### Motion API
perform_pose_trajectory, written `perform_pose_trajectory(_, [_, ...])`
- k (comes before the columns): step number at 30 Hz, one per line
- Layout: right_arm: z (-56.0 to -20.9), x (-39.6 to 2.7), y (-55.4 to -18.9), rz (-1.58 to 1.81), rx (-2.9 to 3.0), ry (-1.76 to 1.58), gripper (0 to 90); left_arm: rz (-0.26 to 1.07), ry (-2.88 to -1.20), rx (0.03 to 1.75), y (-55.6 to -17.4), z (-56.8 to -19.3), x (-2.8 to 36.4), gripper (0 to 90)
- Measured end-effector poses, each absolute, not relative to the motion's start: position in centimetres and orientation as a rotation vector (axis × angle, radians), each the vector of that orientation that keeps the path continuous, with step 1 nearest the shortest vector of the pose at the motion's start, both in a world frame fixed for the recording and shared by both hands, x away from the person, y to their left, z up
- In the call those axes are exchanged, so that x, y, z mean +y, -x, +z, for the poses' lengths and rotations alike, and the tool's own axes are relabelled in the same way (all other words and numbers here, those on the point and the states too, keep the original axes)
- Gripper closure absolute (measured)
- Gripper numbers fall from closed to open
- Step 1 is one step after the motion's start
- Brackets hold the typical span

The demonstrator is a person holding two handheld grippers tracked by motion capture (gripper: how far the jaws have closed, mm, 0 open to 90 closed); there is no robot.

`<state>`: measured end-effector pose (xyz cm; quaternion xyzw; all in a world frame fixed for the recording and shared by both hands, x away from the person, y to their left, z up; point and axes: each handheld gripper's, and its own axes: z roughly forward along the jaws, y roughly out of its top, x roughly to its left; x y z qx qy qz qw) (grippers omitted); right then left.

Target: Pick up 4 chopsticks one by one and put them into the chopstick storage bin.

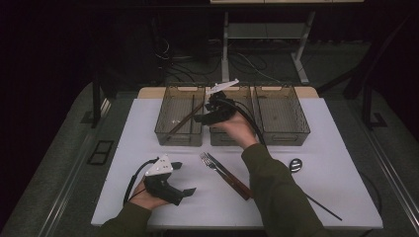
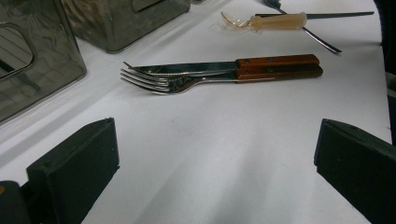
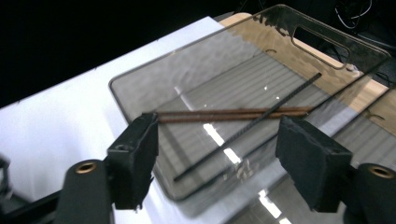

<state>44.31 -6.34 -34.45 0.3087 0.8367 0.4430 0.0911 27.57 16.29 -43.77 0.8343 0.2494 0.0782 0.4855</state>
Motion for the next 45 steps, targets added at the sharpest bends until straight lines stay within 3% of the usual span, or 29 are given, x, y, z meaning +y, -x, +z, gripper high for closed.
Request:
perform_pose_trajectory(17, [-33.8,-11.6,-40.8,1.312,2.49,-0.869,28.0,0.189,-2.031,0.626,-27.5,-43.8,16.3,0.0])
perform_pose_trajectory(40, [-35.9,-17.9,-36.2,1.318,2.502,-0.86,28.5,0.197,-2.046,0.62,-27.6,-43.9,16.3,0.0])
perform_pose_trajectory(45, [-36.8,-19.5,-35.3,1.303,2.507,-0.894,32.0,0.192,-2.052,0.623,-27.5,-43.9,16.2,0.0])
